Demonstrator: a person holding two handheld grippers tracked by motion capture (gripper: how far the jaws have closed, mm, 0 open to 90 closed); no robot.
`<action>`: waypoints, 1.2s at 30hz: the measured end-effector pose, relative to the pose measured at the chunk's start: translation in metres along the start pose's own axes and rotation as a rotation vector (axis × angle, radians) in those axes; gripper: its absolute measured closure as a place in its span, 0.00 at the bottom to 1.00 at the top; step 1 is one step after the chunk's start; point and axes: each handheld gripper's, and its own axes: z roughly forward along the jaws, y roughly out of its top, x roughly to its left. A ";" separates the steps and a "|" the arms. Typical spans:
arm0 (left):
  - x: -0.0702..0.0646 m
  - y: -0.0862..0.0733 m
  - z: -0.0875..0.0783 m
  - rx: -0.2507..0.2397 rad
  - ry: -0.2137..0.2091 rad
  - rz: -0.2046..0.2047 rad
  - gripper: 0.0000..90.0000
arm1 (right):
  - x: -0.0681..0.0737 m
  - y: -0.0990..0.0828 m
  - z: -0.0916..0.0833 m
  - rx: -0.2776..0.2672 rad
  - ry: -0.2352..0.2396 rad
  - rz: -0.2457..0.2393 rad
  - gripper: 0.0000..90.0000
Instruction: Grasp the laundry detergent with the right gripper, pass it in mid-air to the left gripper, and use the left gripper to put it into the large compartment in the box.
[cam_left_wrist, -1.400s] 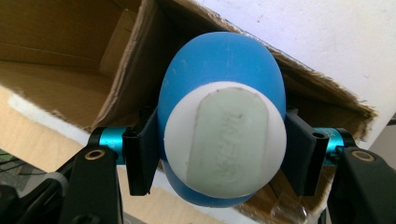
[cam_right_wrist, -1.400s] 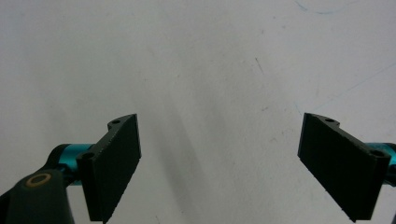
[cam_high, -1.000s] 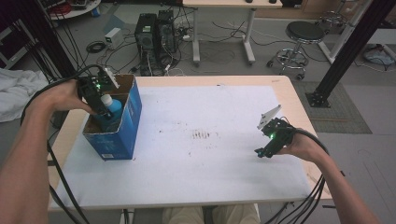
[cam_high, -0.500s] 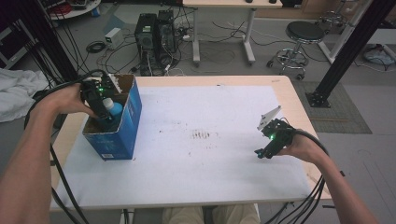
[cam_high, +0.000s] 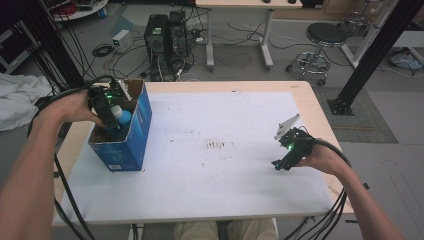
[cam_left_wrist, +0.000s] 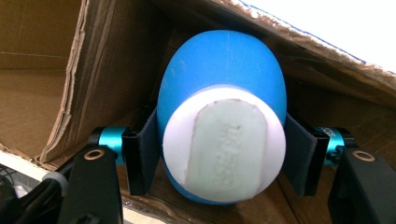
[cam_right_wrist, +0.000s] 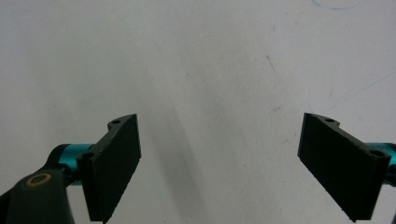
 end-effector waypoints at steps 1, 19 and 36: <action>0.000 0.000 0.000 0.002 0.001 0.001 0.42 | 0.000 0.000 0.000 0.000 0.000 0.000 0.14; -0.002 0.001 0.000 0.007 -0.001 -0.011 0.33 | 0.002 0.000 0.000 0.000 0.003 0.000 0.14; -0.003 0.001 -0.008 0.000 -0.005 -0.020 0.23 | 0.003 -0.002 -0.001 0.000 0.003 0.002 0.14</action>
